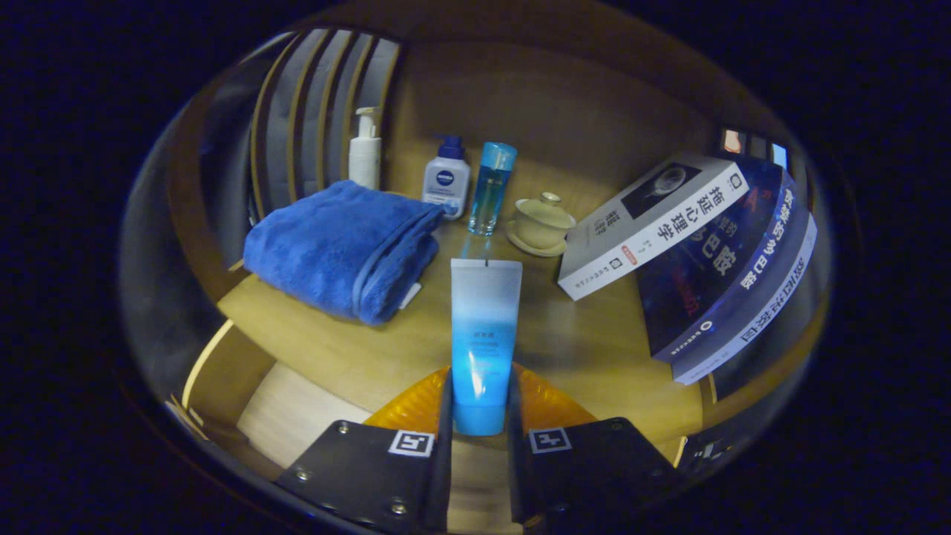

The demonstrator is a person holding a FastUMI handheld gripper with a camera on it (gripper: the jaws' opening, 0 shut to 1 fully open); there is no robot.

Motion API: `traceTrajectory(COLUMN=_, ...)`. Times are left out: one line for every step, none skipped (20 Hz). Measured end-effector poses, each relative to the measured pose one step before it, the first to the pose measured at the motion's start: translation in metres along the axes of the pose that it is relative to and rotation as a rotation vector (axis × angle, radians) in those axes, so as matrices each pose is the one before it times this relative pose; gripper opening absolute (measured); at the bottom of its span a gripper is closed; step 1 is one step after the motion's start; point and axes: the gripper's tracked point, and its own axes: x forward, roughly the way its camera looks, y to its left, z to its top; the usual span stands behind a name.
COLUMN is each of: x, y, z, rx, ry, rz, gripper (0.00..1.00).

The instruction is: Pull open the drawer, take out the items inside it, and place them on the countertop above the cabinet.

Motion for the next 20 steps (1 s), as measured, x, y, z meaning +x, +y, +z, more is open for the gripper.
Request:
traceTrajectory(x=0.0028, y=0.00058, z=-0.00185, rx=-0.00156, ry=0.00008, rz=0.00051, gripper=0.36)
traceTrajectory(x=-0.00044, y=-0.00038, z=0.00235, rx=0.00475, ry=-0.01787, rz=-0.00347, gripper=0.39)
traceTrajectory(x=0.00134, y=-0.00024, z=0.00291, rx=0.00327, ry=-0.02633, rz=0.00004, gripper=0.42)
traceTrajectory(x=-0.00168, y=-0.00187, z=0.00569, rx=0.0014, ry=-0.02528, rz=-0.01019, gripper=0.42)
traceTrajectory(x=-0.00578, y=-0.0019, z=0.00399, rx=-0.00229, ry=-0.02534, rz=-0.00813, gripper=0.48)
traceTrajectory(x=-0.00484, y=-0.00254, z=0.00737, rx=-0.00551, ry=-0.03234, rz=-0.01241, gripper=0.57)
traceTrajectory(x=-0.00588, y=-0.00257, z=0.00578, rx=-0.00455, ry=-0.03415, rz=-0.00983, gripper=0.66)
traceTrajectory(x=-0.00861, y=-0.00028, z=0.00513, rx=-0.00479, ry=-0.03325, rz=-0.0014, gripper=0.76)
traceTrajectory(x=-0.0086, y=0.00169, z=0.00388, rx=-0.0064, ry=-0.02994, rz=0.00487, gripper=0.85)
traceTrajectory(x=-0.00824, y=0.00265, z=0.00362, rx=-0.01225, ry=-0.02307, rz=0.00827, gripper=0.94)
traceTrajectory(x=-0.00881, y=-0.00025, z=0.00107, rx=-0.01327, ry=-0.01664, rz=0.00092, gripper=0.94)
traceTrajectory(x=-0.00772, y=-0.00069, z=0.00292, rx=-0.01488, ry=-0.0213, rz=-0.00459, gripper=0.94)
traceTrajectory(x=-0.00602, y=-0.001, z=0.00179, rx=-0.01258, ry=-0.02058, rz=-0.00275, gripper=0.95)
traceTrajectory(x=-0.00804, y=0.00039, z=0.00213, rx=-0.0042, ry=-0.01632, rz=-0.00083, gripper=0.96)
traceTrajectory(x=-0.01136, y=0.00315, z=0.00261, rx=0.00981, ry=-0.02123, rz=0.00772, gripper=0.96)
traceTrajectory(x=-0.01116, y=0.00514, z=0.00327, rx=0.01898, ry=-0.01862, rz=0.01419, gripper=0.96)
traceTrajectory(x=-0.01147, y=0.00458, z=0.00284, rx=0.02513, ry=-0.02121, rz=0.01397, gripper=0.96)
traceTrajectory(x=-0.0137, y=0.00737, z=0.00375, rx=0.01955, ry=-0.02194, rz=0.02148, gripper=0.96)
traceTrajectory(x=-0.0134, y=0.00609, z=0.00292, rx=0.00931, ry=-0.02358, rz=0.01566, gripper=0.96)
traceTrajectory(x=-0.01482, y=0.00542, z=0.00252, rx=-0.00042, ry=-0.02313, rz=0.0085, gripper=0.96)
